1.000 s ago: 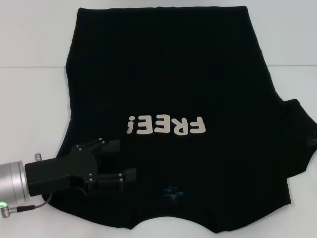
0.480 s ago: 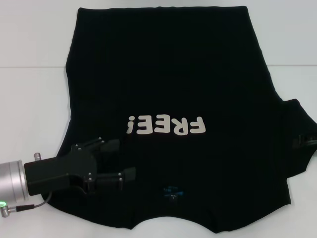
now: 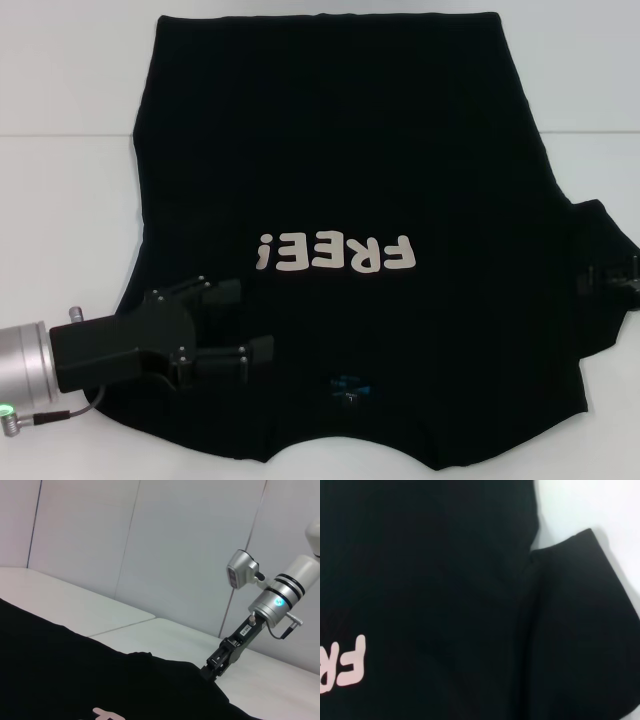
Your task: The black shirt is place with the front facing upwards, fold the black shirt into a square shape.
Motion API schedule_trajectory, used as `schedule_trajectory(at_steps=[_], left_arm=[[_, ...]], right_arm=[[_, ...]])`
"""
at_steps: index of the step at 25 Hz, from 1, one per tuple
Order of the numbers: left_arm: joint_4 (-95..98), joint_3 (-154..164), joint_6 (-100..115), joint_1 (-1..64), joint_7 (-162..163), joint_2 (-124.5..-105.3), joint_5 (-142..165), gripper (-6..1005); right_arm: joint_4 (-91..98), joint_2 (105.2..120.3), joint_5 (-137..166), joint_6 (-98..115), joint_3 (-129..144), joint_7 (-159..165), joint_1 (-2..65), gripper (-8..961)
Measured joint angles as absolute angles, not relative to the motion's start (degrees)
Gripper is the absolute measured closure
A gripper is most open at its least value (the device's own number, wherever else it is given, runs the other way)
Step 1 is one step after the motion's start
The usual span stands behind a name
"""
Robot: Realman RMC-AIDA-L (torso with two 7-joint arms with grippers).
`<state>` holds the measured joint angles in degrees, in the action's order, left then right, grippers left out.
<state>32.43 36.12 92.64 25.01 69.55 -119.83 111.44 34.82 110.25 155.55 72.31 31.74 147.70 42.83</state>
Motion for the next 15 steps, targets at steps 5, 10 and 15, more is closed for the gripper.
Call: schedule_trajectory(at_steps=[5, 10, 15], left_arm=[[32.43, 36.12, 92.63, 25.05, 69.53, -119.85, 111.44, 50], [32.43, 36.12, 92.55, 25.02, 69.52, -119.87, 111.44, 50], [32.43, 36.12, 92.54, 24.98, 69.52, -119.83, 111.44, 49]], right_arm=[[34.80, 110.29, 155.35, 71.95, 31.73, 147.58, 43.17, 72], [34.94, 110.30, 155.40, 71.23, 31.72, 147.59, 43.18, 92], [35.18, 110.29, 155.71, 70.87, 31.78, 147.43, 43.15, 198]])
